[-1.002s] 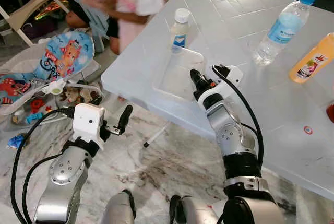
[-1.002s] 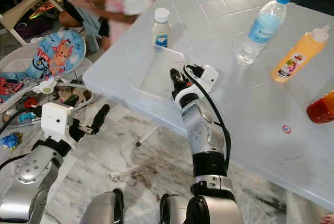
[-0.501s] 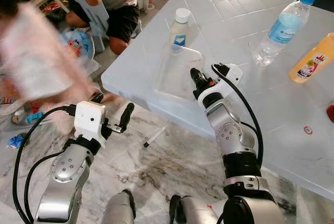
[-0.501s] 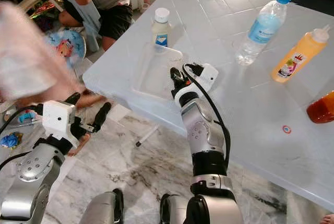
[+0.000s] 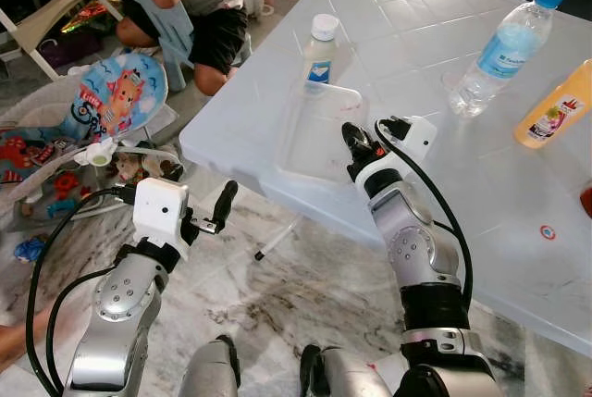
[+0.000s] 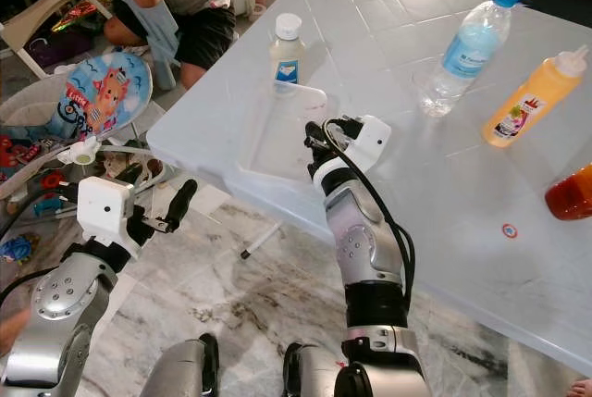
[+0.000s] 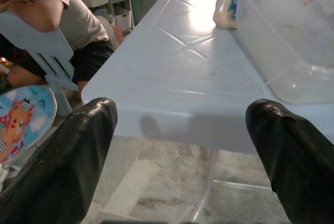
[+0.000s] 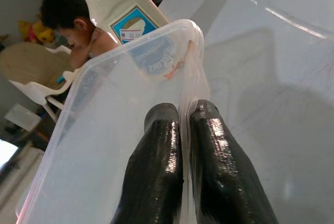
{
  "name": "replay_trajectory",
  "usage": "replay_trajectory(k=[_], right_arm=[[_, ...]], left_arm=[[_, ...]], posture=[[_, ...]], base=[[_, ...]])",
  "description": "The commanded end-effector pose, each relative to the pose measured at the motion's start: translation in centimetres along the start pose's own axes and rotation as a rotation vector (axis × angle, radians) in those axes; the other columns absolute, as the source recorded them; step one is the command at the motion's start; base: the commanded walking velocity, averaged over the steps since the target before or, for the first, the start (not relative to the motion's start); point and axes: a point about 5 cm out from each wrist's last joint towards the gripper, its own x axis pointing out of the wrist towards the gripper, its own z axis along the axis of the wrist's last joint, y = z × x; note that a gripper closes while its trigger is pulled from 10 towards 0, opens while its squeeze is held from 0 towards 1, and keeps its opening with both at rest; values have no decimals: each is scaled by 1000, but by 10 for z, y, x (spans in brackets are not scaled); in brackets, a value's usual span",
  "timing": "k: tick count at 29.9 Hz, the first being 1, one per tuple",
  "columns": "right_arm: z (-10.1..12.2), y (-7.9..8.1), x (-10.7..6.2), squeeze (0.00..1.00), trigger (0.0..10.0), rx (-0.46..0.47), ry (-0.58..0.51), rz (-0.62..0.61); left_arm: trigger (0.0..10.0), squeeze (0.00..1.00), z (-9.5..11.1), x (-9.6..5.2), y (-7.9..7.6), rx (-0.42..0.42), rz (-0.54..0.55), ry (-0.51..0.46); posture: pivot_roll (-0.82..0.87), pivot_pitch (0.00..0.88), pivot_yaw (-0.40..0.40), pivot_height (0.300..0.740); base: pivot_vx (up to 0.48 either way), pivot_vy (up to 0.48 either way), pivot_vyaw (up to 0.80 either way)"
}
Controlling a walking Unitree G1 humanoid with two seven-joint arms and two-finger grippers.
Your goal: Restocking fridge
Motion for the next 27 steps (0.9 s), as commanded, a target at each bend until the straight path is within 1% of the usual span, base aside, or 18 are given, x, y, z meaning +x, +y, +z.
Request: replay_trajectory(k=[1,2,3,4,6,11,14,21,24,27], right_arm=[[-3,-10,-5,0,10000,-51,13,-50],[1,-9,-5,0,10000,-91,-9,-47],[8,-6,-7,0,10000,-161,-48,-39],[8,-6,-7,0,10000,-161,-48,-39],[13,-4,-8,0,10000,-205,-76,-34],[17,-2,-9,0,10000,-228,-94,-25],[22,2,-10,0,10000,-300,-132,-8],[22,1,-11,0,10000,-288,-131,-26],[17,-3,-13,0,10000,-243,-106,-54],[15,-6,-15,0,10000,-219,-94,-72]], left_arm=[[10000,0,-3,0,-2,0,-3,10],[10000,0,-3,0,-2,0,-2,11],[10000,0,-4,0,-2,-1,-1,13],[10000,0,-4,0,-2,-1,-1,13],[10000,0,-5,-1,-5,-4,-3,14],[10000,0,-5,-1,-5,-8,0,15],[10000,0,-6,0,-5,-8,1,16],[10000,0,-6,1,-5,-6,1,20],[10000,0,-8,1,-2,0,29,44],[10000,0,-9,0,-1,8,47,54]], posture=[[106,155,-62,740],[106,155,-62,740],[104,155,-62,740],[104,155,-62,740],[102,155,-63,740],[99,151,-62,740],[98,149,-60,740],[98,151,-57,740],[99,153,-55,740],[99,153,-55,740]], base=[[0,0,0],[0,0,0],[0,0,0],[0,0,0],[0,0,0],[0,0,0],[0,0,0],[0,0,0],[0,0,0],[0,0,0]])
